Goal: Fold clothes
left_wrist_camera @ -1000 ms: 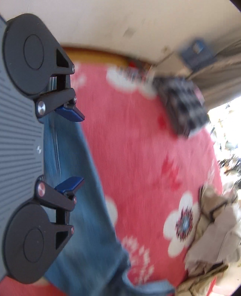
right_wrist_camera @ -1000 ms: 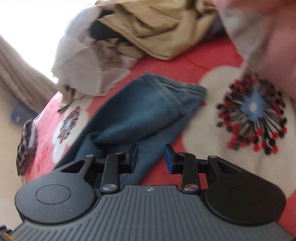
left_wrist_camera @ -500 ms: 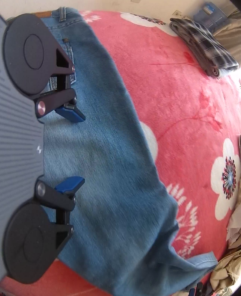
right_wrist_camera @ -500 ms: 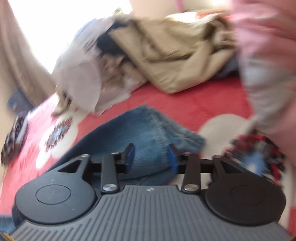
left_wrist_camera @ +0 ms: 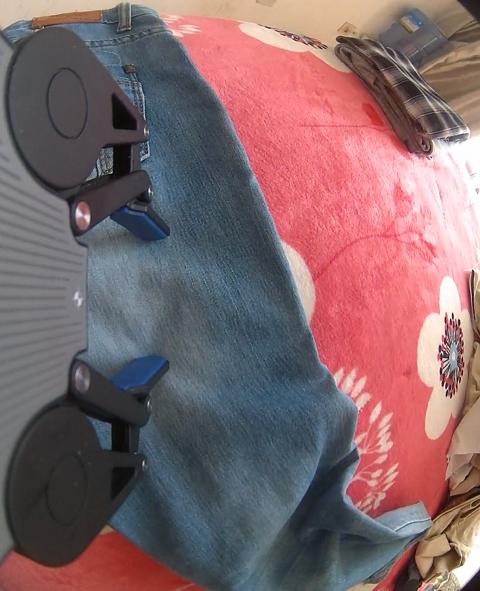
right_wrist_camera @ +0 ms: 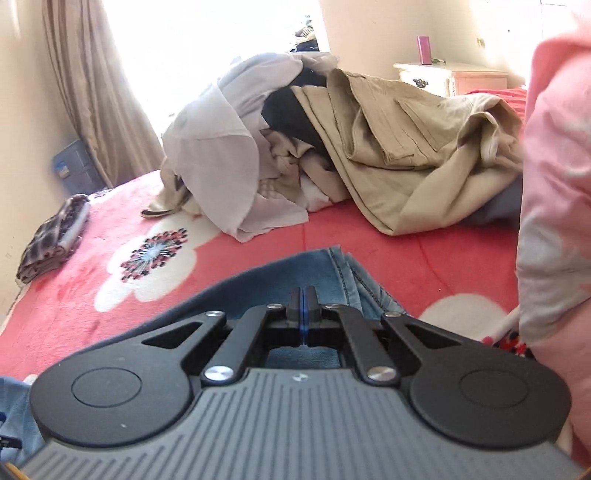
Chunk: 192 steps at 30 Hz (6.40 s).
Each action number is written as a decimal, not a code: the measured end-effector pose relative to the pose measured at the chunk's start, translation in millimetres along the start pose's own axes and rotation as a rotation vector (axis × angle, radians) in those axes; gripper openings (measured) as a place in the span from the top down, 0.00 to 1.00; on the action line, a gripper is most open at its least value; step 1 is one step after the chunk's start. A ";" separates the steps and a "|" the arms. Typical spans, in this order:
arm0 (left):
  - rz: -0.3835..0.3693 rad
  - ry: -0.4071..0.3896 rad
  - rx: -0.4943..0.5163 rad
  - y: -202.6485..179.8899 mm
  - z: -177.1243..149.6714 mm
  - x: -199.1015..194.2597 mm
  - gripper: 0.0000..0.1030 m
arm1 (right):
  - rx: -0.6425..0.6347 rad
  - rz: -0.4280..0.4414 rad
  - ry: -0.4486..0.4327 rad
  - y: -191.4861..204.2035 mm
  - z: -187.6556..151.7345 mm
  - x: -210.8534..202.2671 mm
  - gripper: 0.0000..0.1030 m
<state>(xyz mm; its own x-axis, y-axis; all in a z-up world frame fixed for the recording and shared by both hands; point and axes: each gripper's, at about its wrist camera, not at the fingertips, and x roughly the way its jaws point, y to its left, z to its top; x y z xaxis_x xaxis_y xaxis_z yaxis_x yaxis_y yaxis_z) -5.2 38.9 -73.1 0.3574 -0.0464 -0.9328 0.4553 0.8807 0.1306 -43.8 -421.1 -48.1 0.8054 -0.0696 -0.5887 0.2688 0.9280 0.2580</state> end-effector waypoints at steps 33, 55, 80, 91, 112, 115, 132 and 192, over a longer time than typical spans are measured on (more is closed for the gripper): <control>-0.013 -0.142 -0.014 1.5 -21.0 -2.6 0.26 | -0.186 0.335 -0.141 83.1 -12.4 -26.7 0.93; -0.044 -0.154 -0.006 8.3 -22.8 -1.7 0.25 | -0.404 1.268 0.789 188.1 -134.2 -96.2 0.87; -0.046 -0.157 -0.005 9.9 -20.9 0.6 0.23 | 0.381 -0.181 0.210 -35.3 -10.8 59.5 0.46; -0.048 -0.162 -0.004 9.5 -21.2 0.0 0.23 | -0.085 -0.457 -0.033 0.7 -6.3 -2.1 0.96; -0.060 -0.169 0.007 11.7 -21.2 1.2 0.21 | -0.353 -0.611 0.064 28.1 -60.9 -58.4 0.63; -0.060 -0.170 0.009 12.3 -21.0 0.7 0.21 | -0.403 -0.232 0.050 62.5 -45.6 -61.7 0.59; -0.055 -0.178 0.000 13.7 -21.3 -1.2 0.21 | -0.759 0.607 0.590 181.2 -53.3 49.3 0.65; -0.059 -0.169 -0.005 13.4 -18.6 1.6 0.18 | -0.442 -0.275 0.005 38.1 -64.3 -25.4 0.77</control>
<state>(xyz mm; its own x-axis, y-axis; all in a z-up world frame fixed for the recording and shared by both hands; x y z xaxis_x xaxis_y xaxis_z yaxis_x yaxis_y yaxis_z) -13.7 59.4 -79.1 0.4623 -0.1768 -0.8689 0.4761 0.8762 0.0750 -87.9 -360.5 -72.5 0.7334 -0.3318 -0.5934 0.2202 0.9417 -0.2545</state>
